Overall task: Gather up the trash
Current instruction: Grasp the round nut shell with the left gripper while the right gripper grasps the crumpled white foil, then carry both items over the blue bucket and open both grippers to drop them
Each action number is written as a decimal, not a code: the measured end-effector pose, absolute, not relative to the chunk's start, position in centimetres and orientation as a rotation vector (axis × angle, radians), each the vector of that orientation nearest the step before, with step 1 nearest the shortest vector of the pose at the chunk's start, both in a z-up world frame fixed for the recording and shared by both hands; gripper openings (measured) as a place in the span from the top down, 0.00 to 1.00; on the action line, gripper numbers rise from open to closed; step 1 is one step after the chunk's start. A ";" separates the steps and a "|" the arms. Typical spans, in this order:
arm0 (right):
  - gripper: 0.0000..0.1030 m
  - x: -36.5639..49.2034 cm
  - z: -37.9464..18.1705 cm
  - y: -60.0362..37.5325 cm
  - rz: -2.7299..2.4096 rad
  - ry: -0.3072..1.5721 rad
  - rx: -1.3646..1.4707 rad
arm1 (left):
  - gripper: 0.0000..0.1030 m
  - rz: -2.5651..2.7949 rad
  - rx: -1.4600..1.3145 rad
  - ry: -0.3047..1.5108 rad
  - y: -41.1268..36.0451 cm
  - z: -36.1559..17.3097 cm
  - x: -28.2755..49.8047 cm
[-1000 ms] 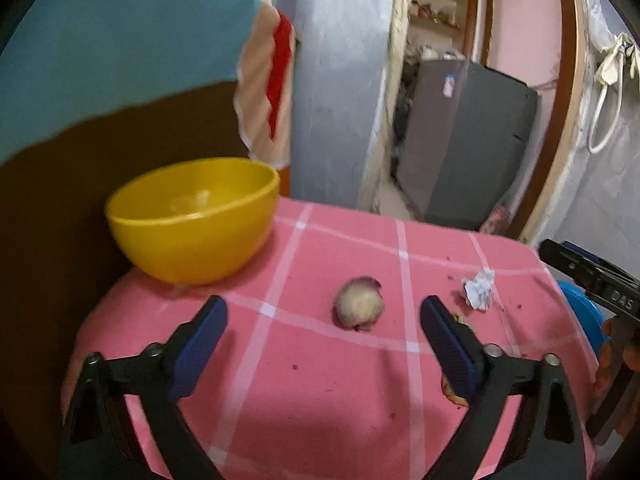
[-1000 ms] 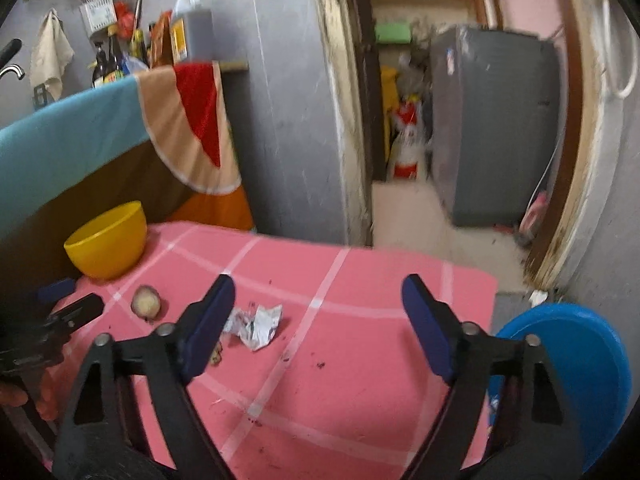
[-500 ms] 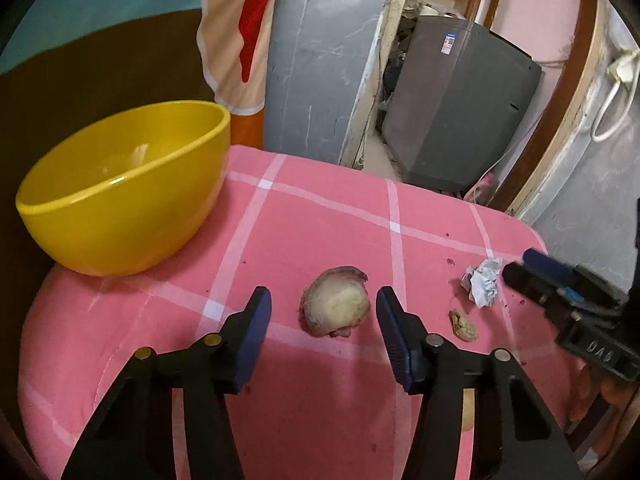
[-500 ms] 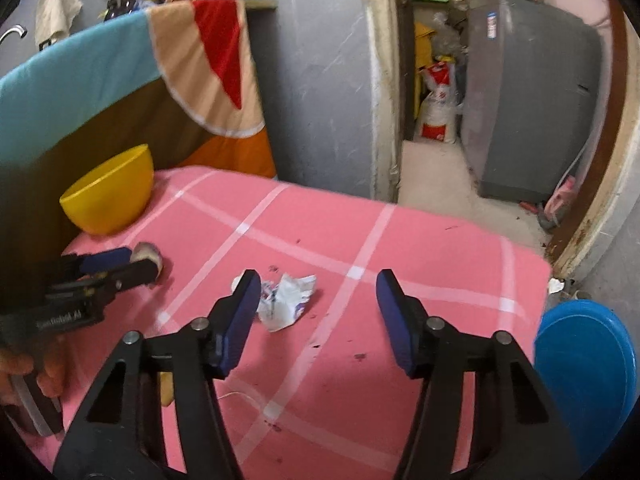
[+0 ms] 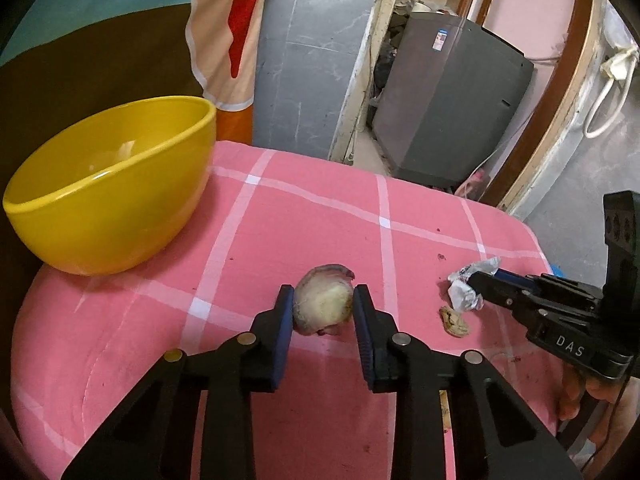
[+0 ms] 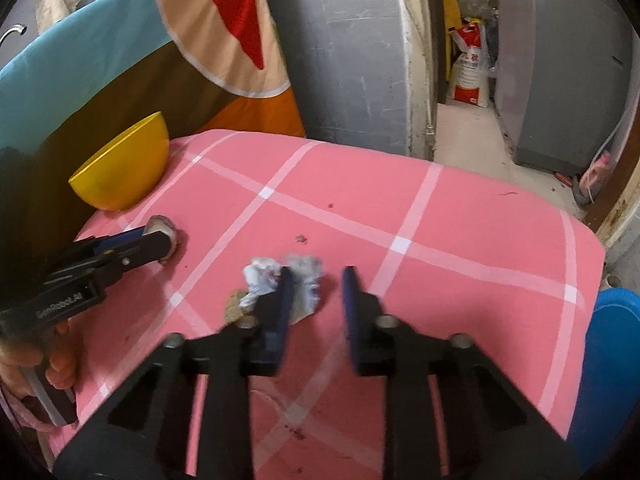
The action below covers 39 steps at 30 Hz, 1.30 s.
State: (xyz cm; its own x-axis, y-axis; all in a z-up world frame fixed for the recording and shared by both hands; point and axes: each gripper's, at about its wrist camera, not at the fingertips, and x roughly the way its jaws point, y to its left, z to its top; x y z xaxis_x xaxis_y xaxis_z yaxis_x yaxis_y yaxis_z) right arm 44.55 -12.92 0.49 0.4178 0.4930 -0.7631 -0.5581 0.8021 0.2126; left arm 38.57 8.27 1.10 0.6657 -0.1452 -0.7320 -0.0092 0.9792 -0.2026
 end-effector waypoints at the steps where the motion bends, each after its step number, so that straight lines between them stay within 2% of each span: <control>1: 0.82 44.4 0.6 -12.9 0.667 0.924 -0.081 | 0.79 -0.079 -0.196 0.839 8.3 1.1 38.6; 2: 0.85 44.3 0.7 -12.9 0.671 0.919 -0.081 | 0.85 -0.085 -0.201 0.840 8.4 1.1 38.6; 3: 0.89 44.3 0.7 -12.8 0.672 0.913 -0.080 | 0.86 -0.090 -0.205 0.840 8.4 1.0 38.6; 16: 0.90 42.5 3.7 -14.9 0.643 0.722 -0.016 | 0.89 -0.066 -0.164 0.742 7.5 2.2 36.6; 23: 0.90 40.0 6.1 -17.3 0.603 0.553 0.034 | 0.89 -0.079 -0.184 0.579 5.7 5.0 34.2; 39: 0.90 32.7 13.0 -26.0 0.340 0.147 0.087 | 0.89 -0.241 -0.109 0.194 -4.6 13.0 30.5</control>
State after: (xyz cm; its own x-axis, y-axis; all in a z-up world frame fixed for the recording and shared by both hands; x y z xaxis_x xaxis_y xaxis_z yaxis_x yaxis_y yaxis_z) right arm 32.67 -25.99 12.97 0.9323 0.3380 -0.1286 -0.3254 0.9392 0.1095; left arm 30.52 -4.60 13.00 0.9527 -0.2467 -0.1774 0.2258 0.9655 -0.1300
